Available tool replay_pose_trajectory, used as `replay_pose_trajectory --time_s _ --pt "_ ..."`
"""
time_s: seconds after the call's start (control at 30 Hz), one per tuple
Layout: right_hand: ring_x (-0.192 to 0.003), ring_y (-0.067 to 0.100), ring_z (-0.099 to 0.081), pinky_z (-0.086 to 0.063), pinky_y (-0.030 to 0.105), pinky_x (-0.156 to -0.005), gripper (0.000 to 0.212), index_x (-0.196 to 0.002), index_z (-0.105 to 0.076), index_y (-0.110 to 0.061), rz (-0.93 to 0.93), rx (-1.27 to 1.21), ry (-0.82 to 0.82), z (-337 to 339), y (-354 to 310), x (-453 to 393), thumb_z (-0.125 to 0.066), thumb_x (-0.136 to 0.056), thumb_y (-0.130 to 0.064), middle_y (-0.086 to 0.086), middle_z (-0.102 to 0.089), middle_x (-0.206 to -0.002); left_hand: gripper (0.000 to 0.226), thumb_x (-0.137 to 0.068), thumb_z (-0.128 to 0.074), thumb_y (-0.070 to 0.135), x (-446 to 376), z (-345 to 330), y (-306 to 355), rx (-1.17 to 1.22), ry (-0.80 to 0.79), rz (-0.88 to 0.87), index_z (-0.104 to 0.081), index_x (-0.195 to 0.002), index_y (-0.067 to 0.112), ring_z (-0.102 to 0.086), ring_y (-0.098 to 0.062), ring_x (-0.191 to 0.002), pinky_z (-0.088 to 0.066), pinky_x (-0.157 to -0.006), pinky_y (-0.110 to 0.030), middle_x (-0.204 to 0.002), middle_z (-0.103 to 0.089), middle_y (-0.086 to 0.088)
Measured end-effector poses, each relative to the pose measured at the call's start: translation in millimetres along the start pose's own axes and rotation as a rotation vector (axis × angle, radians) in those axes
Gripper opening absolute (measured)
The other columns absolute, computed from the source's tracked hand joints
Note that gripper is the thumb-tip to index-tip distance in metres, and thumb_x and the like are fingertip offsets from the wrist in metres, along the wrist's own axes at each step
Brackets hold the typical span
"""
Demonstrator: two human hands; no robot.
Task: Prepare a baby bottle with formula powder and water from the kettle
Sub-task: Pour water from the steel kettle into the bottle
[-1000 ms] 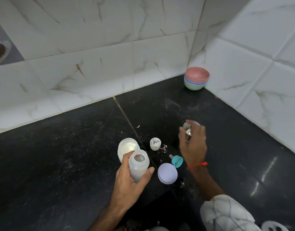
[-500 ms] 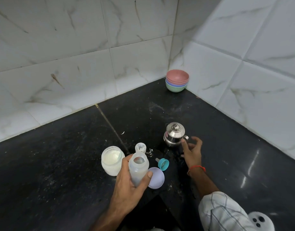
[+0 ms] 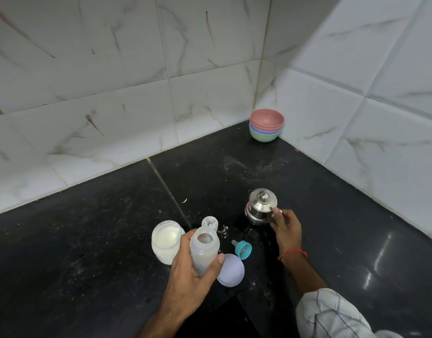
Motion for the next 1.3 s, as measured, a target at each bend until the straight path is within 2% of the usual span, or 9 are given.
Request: replay_pose_trajectory --time_s 0.1,0.2,0.4,0.67,0.83,0.97,1.07,1.17,1.3 --pt "-0.093 0.022 -0.067 -0.057 0.051 -0.1 0.018 -0.084 -0.064 -0.011 -0.002 -0.015 -0.03 8.0 3.0 2.3 -0.067 -0.1 -0.02 0.019 -0.069 -0.092 0.051 -0.076 -0.075 0.059 -0.9 -2.4 -2.5 -0.01 -0.012 0.003 -0.046 -0.118 0.056 -0.067 -0.014 -0.107 -0.056 -0.083 -0.02 -0.113 -0.068 0.007" --pt "-0.094 0.025 -0.068 -0.058 0.05 -0.098 0.03 -0.084 -0.065 -0.012 0.029 0.007 -0.083 16.5 -3.6 9.3 -0.073 -0.09 -0.039 0.029 -0.068 -0.098 0.051 -0.077 -0.075 0.057 -3.4 -4.4 -4.6 -0.026 -0.014 -0.003 -0.047 -0.12 0.054 -0.067 -0.015 -0.106 -0.056 -0.083 -0.02 -0.113 -0.067 0.009" --pt "-0.087 0.009 -0.071 -0.06 0.037 -0.092 0.017 -0.091 -0.06 -0.002 0.091 -0.038 -0.167 24.9 -43.2 28.8 -0.059 -0.103 -0.014 -0.003 -0.072 -0.082 0.054 -0.079 -0.075 0.054 -12.1 -14.6 -8.4 -0.051 -0.055 0.009 -0.046 -0.124 0.052 -0.065 -0.01 -0.111 -0.055 -0.085 -0.019 -0.115 -0.064 0.021" --pt "-0.07 0.004 -0.067 -0.06 0.02 -0.069 0.027 -0.094 -0.058 0.005 0.245 -0.009 -0.276 34.1 -130.9 58.0 -0.064 -0.097 -0.021 -0.003 -0.07 -0.074 0.051 -0.087 -0.078 0.047 -30.9 -34.8 -9.8 -0.085 -0.142 0.018 -0.041 -0.121 0.054 -0.064 0.0 -0.109 -0.057 -0.087 -0.029 -0.116 -0.062 0.028" --pt "-0.072 0.023 -0.054 -0.051 0.034 -0.065 0.07 -0.082 -0.053 -0.001 0.267 0.037 -0.297 38.8 -157.4 83.1 -0.08 -0.074 -0.065 0.018 -0.06 -0.081 0.056 -0.09 -0.077 0.044 -34.5 -42.9 -2.0 -0.102 -0.157 -0.019 -0.034 -0.117 0.069 -0.062 0.002 -0.109 -0.055 -0.088 -0.026 -0.12 -0.062 0.018" --pt "-0.074 0.029 -0.048 -0.047 0.036 -0.063 0.061 -0.081 -0.053 -0.001 0.263 0.073 -0.354 39.7 -164.4 97.4 -0.077 -0.079 -0.057 0.018 -0.056 -0.08 0.053 -0.091 -0.077 0.041 -33.3 -50.1 1.8 -0.088 -0.2 -0.025 -0.037 -0.119 0.062 -0.063 -0.002 -0.11 -0.056 -0.091 -0.027 -0.122 -0.062 0.015" --pt "-0.072 0.026 -0.051 -0.052 0.029 -0.063 0.074 -0.082 -0.053 0.002 0.279 0.118 -0.374 39.5 -170.5 107.3 -0.08 -0.073 -0.067 0.018 -0.055 -0.078 0.054 -0.091 -0.078 0.04 -32.1 -51.8 4.2 -0.087 -0.204 -0.04 -0.037 -0.118 0.062 -0.061 -0.002 -0.112 -0.054 -0.091 -0.023 -0.123 -0.06 0.02" --pt "-0.072 0.024 -0.055 -0.052 0.045 -0.071 0.071 -0.079 -0.056 -0.004 0.277 0.171 -0.393 39.0 -175.4 113.7 -0.079 -0.071 -0.071 0.015 -0.059 -0.075 0.052 -0.091 -0.078 0.039 -29.7 -53.2 6.5 -0.093 -0.213 -0.05 -0.039 -0.118 0.059 -0.059 0.003 -0.112 -0.048 -0.087 -0.009 -0.121 -0.058 0.025" --pt "-0.071 0.025 -0.055 -0.052 0.061 -0.072 0.061 -0.075 -0.057 -0.013 0.305 0.272 -0.402 39.1 -182.5 119.1 -0.075 -0.075 -0.071 0.021 -0.061 -0.073 0.05 -0.091 -0.078 0.038 -26.0 -55.6 7.9 -0.085 -0.235 -0.058 -0.04 -0.12 0.054 -0.058 0.001 -0.113 -0.045 -0.087 -0.007 -0.122 -0.058 0.022"
Point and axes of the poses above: each hand's wrist, its own x-axis away from the middle knuckle, its own z-axis out of the back of the hand, y = z × x, the point moved 7 cm from there along -x, towards the middle knuckle
